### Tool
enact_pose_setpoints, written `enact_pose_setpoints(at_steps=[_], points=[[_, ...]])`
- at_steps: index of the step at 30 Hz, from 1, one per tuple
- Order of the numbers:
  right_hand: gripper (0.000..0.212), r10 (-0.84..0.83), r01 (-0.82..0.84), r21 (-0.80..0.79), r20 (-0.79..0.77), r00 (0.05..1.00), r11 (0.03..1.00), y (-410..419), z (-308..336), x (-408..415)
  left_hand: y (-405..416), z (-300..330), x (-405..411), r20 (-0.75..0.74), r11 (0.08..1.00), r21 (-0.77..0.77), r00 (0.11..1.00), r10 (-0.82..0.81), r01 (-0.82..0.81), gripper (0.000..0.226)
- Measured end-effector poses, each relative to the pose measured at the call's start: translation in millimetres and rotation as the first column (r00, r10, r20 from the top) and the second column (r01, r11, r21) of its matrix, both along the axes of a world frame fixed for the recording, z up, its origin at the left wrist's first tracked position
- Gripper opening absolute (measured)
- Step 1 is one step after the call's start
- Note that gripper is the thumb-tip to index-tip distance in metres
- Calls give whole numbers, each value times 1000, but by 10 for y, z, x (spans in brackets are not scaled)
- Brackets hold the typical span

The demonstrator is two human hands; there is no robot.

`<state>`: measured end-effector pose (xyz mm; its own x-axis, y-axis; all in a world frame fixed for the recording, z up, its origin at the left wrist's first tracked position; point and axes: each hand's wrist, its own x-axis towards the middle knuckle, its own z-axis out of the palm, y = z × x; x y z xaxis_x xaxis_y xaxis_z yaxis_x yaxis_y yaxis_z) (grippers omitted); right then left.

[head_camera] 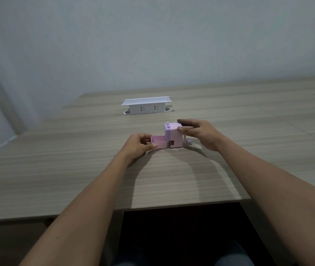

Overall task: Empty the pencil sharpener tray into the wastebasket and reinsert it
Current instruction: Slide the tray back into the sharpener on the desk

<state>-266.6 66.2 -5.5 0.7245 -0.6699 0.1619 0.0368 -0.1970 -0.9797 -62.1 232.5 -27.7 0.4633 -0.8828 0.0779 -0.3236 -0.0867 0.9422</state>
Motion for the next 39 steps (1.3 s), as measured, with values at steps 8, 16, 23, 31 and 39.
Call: enact_pose_setpoints(at_steps=[8,16,23,31,39], points=[[52,6,-6,-2,-1,1000,1000,-10,-17,27,-65,-11,-129,-4,998,-34,999,51,-51,49],[51,14,-14,7,-6,1000,1000,-49,-25,15,-59,-26,-90,-60,999,-44,998,5,-8,49],[51,36,-36,14,-8,999,999,-34,-33,80,-92,-24,-158,-21,998,-57,1000,-22,20,54],[47,4,-7,51,53,999,999,30,-93,151,-176,-1,-243,-39,996,-67,998,-54,51,54],[53,6,-7,27,45,999,1000,28,-110,132,-176,48,-272,-31,997,-21,997,-68,68,60]])
